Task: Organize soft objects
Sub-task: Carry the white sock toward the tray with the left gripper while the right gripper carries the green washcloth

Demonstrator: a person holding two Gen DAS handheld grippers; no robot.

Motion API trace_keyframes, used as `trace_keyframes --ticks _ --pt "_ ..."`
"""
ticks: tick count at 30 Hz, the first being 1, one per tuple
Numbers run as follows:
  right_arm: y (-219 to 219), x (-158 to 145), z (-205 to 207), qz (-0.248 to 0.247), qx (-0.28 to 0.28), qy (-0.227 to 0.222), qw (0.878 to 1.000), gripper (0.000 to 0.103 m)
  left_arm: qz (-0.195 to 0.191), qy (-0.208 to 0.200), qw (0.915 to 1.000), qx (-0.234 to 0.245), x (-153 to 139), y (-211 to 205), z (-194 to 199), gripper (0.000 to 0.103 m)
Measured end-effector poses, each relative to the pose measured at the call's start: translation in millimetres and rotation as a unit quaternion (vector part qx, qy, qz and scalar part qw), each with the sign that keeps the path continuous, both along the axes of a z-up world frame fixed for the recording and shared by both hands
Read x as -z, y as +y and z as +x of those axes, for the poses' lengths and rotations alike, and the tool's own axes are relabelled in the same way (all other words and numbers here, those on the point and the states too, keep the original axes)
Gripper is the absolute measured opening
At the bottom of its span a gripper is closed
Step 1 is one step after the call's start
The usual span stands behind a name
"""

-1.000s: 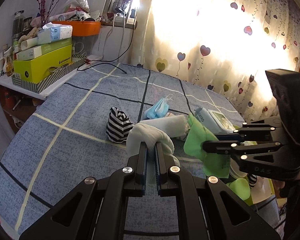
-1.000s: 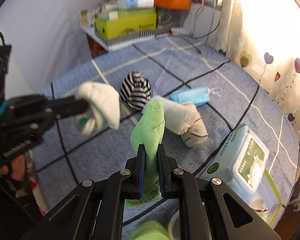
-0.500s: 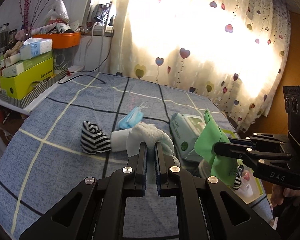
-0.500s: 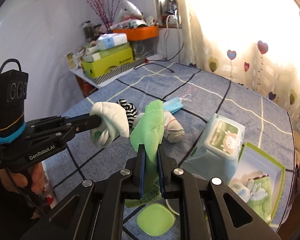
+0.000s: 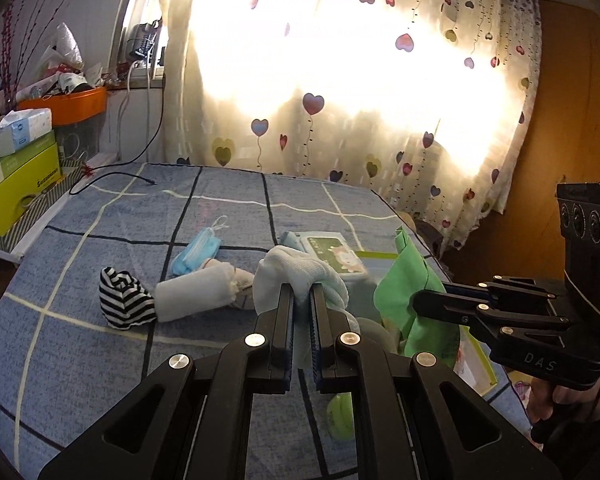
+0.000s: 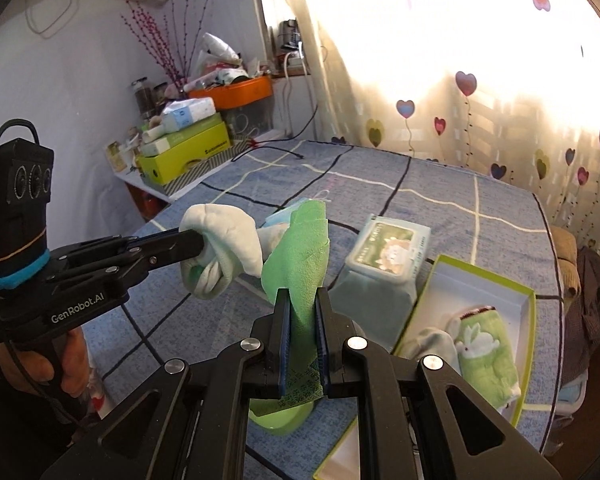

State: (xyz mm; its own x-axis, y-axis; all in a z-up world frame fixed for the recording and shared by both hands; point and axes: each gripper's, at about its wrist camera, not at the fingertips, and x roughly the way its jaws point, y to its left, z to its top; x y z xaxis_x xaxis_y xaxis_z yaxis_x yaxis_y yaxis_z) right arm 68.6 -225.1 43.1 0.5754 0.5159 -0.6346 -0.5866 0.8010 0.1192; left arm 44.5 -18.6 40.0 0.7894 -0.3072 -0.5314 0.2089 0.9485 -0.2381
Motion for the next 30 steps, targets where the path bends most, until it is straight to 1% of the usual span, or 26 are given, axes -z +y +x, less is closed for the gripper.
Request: trace_keyframes --ticks 17,24,30 --pt "-54 1 -7 0.006 0.055 -0.003 0.998 0.011 0.016 0.005 0.9975 0.068 -2 -59 7 0.007" --pt "-83 4 -10 0.008 0.093 -0.002 0.996 0.011 0.017 0.015 0.9946 0.101 4 -82 3 0.007" --pt "-109 5 -12 0.012 0.128 -0.003 0.992 0.011 0.019 0.019 0.9925 0.120 5 -96 2 0.007"
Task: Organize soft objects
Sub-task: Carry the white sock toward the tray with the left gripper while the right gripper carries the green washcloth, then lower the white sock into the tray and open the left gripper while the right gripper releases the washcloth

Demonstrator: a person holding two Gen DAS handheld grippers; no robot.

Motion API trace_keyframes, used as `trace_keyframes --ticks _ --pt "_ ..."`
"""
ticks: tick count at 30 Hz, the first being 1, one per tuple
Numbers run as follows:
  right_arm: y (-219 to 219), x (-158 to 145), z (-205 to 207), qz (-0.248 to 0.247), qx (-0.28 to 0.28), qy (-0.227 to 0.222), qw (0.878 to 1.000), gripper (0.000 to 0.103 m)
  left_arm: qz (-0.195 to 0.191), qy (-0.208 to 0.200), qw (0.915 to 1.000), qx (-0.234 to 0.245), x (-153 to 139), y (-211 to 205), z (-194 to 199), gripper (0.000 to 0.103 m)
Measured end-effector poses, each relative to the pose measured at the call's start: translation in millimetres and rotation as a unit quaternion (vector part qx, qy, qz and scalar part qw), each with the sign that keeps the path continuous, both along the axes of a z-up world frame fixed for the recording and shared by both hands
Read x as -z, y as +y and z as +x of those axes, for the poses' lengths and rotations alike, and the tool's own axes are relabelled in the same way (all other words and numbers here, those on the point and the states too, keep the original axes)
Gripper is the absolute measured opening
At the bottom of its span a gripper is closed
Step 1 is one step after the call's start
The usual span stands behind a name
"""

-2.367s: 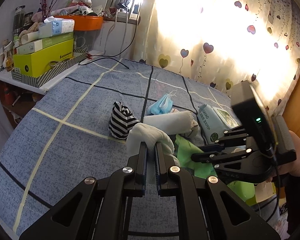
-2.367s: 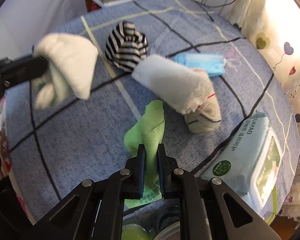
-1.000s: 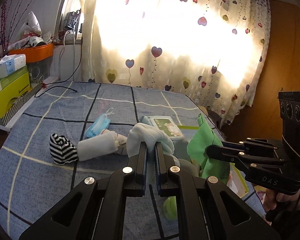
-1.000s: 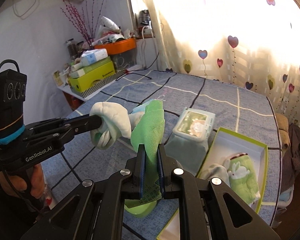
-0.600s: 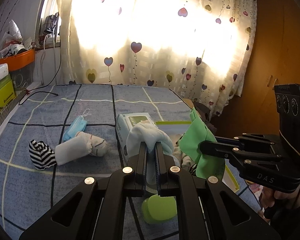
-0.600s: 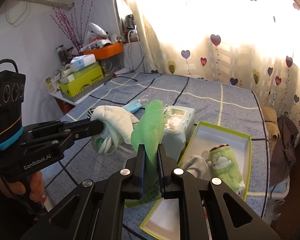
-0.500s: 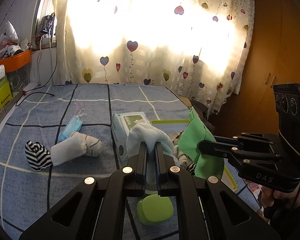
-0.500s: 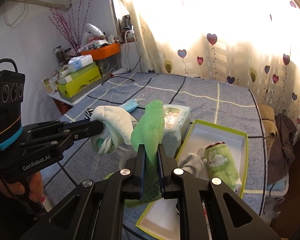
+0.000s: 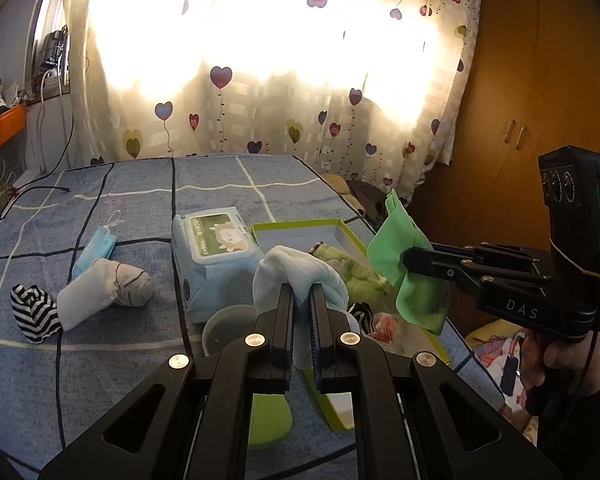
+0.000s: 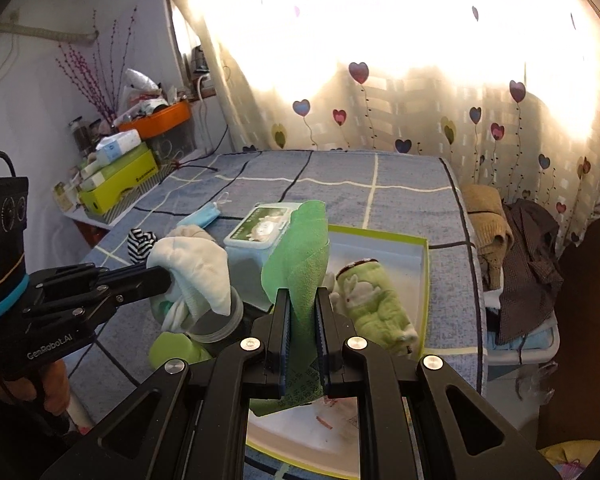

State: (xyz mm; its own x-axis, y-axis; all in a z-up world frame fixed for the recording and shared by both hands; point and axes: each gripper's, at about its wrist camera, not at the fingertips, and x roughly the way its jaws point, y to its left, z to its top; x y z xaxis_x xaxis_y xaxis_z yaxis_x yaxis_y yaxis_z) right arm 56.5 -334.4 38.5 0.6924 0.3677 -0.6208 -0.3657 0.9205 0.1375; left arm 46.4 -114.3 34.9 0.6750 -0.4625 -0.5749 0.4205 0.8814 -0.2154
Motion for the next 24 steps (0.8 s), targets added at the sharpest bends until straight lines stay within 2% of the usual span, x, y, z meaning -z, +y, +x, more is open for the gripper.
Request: trace_keyframes --ticks 12,24 --pt "-24 8 1 0.007 0.022 0.008 1.000 0.011 0.008 0.015 0.9994 0.031 8 -25 0 0.007" --pt "-31 28 20 0.013 0.026 0.034 0.999 0.011 0.024 0.056 0.9960 0.065 36 -50 6 0.007"
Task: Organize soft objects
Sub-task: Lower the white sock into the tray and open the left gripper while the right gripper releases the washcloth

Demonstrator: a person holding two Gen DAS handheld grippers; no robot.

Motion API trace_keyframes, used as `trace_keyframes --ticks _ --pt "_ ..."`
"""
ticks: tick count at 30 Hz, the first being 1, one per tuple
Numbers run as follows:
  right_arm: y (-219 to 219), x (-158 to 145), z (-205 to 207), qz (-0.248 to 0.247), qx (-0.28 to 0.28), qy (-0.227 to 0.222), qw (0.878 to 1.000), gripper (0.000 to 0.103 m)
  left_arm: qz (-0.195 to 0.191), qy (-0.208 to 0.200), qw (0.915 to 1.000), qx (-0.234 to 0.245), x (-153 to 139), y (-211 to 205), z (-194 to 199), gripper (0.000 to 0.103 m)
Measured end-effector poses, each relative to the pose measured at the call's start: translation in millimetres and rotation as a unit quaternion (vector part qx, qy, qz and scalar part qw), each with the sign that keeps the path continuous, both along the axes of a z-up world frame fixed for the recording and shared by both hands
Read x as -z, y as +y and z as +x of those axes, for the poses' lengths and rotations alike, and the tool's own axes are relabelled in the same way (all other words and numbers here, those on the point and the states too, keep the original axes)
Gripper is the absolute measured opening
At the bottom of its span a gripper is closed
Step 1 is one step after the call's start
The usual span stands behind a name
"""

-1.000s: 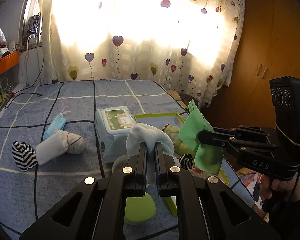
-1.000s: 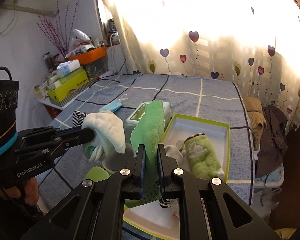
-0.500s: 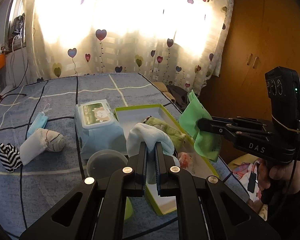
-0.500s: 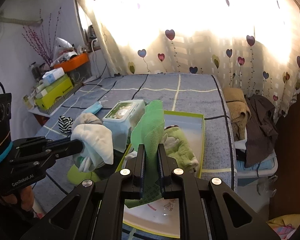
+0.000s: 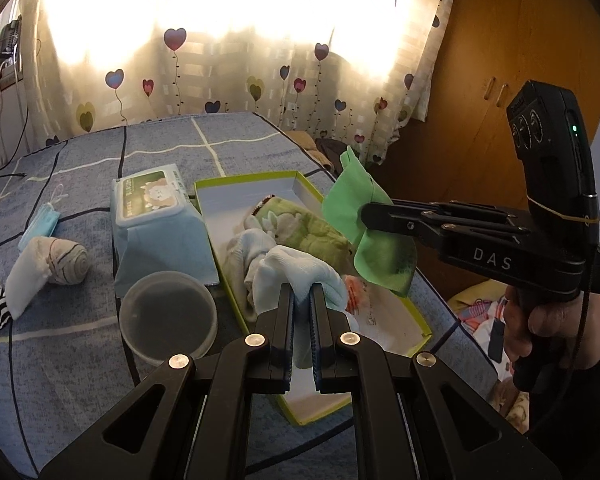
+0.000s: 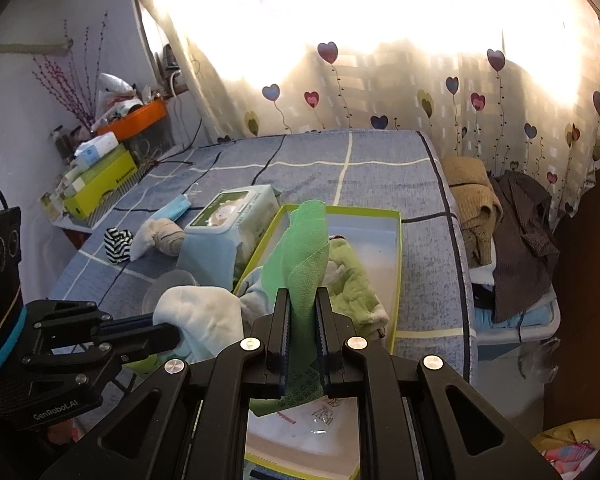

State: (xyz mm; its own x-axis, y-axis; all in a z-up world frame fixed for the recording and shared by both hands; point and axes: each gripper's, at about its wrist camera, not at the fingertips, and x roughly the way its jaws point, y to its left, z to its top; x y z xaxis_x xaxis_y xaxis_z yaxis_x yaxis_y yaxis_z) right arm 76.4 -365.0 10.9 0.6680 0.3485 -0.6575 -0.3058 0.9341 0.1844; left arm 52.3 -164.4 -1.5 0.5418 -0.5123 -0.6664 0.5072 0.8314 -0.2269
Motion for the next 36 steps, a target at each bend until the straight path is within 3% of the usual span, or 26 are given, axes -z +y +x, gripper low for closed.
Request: trace_keyframes --ticks 12,17,19,22,24,30,36 --pt "-3 21 26 0.005 -0.003 0.027 1.000 0.011 0.016 0.057 0.9978 0.031 25 -15 10 0.008" --pt "3 30 39 0.004 -0.009 0.038 0.999 0.011 0.023 0.057 0.9976 0.031 23 -14 9 0.011" --pt "4 35 45 0.005 -0.010 0.045 0.999 0.011 0.025 0.056 0.9975 0.035 23 -15 8 0.014" --pt "6 43 50 -0.001 -0.014 0.056 0.998 0.012 0.019 0.055 0.9976 0.038 20 -14 8 0.031" --pt "8 49 54 -0.005 -0.016 0.067 0.998 0.016 0.016 0.053 0.9977 0.038 19 -14 7 0.039" --pt "6 47 49 -0.014 -0.007 0.064 0.998 0.040 0.009 0.049 0.9981 0.037 15 -11 7 0.039" --pt "4 27 34 -0.018 -0.001 0.038 0.999 0.040 -0.012 0.031 0.9987 0.038 2 -4 0 0.039"
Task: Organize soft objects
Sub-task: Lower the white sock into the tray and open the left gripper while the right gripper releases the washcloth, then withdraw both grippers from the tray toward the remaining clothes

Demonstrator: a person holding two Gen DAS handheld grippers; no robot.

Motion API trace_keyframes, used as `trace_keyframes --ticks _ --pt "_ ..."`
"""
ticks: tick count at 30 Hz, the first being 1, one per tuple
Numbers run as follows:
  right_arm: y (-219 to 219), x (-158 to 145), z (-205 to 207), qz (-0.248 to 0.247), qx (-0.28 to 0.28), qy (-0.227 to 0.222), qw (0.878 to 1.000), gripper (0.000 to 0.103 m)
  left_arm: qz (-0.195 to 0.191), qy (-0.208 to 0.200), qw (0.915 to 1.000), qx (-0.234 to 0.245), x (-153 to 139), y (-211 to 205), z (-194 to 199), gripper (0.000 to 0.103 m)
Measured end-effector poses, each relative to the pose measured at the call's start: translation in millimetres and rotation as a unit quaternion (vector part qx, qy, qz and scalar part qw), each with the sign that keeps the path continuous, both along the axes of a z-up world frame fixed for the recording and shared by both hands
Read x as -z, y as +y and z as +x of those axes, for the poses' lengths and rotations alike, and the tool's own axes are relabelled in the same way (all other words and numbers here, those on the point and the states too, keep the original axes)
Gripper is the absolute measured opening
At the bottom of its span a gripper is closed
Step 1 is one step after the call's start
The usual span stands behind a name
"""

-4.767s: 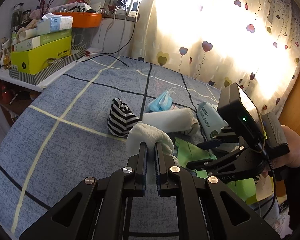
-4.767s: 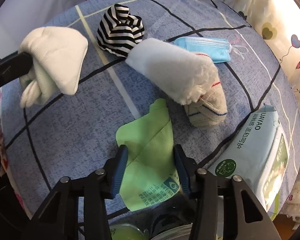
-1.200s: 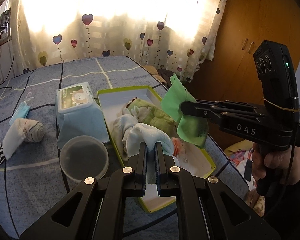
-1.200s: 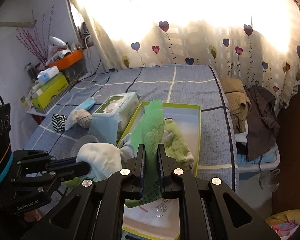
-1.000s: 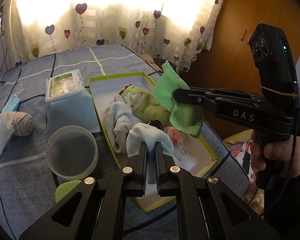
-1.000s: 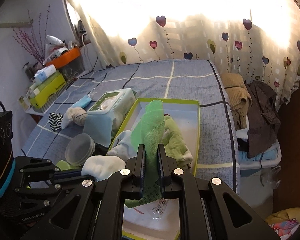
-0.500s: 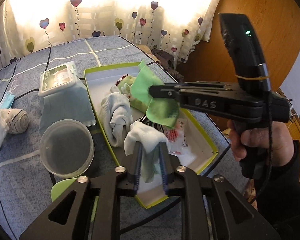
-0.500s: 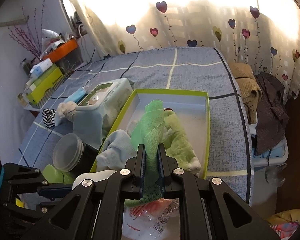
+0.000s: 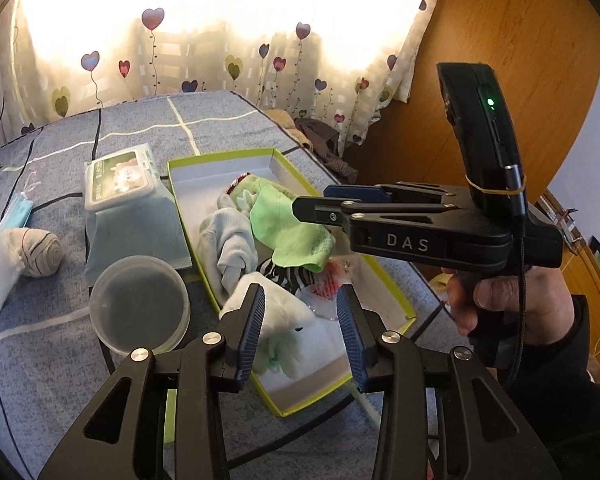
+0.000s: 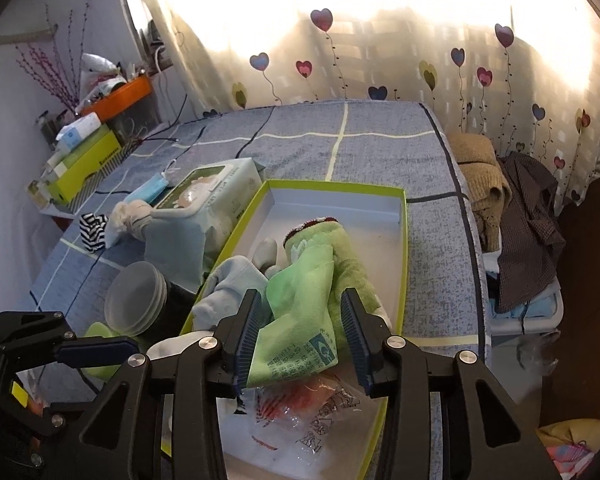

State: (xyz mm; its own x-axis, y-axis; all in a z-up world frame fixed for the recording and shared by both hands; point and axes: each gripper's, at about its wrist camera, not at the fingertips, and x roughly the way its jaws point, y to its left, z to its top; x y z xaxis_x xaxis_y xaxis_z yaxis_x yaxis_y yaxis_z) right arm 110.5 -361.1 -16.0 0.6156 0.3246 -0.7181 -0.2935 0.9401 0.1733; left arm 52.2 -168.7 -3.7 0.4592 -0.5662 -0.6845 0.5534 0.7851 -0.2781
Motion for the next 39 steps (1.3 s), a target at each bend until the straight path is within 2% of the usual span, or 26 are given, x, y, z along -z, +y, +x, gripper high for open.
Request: trace_keyframes --ticks 5,9,19,32,39 --pt "-1 -16 -16 -0.002 0.007 -0.017 1.000 0.041 -0.018 -0.015 0.9997 -0.007 -12 8 -6 0.039" --pt "2 -29 -30 -0.002 0.011 -0.033 0.999 0.046 -0.030 -0.029 0.9989 -0.021 -22 19 -12 0.039" --pt "25 -53 -60 -0.014 -0.002 -0.069 0.998 0.051 -0.043 -0.056 0.9956 -0.062 -36 48 -22 0.039" --pt "57 -59 -74 -0.023 -0.034 -0.078 0.996 0.052 -0.035 -0.063 0.9898 -0.123 -35 90 -21 0.039" --pt "65 -59 -74 -0.027 -0.042 -0.077 0.996 0.052 -0.036 -0.062 0.9879 -0.137 -33 102 -21 0.039"
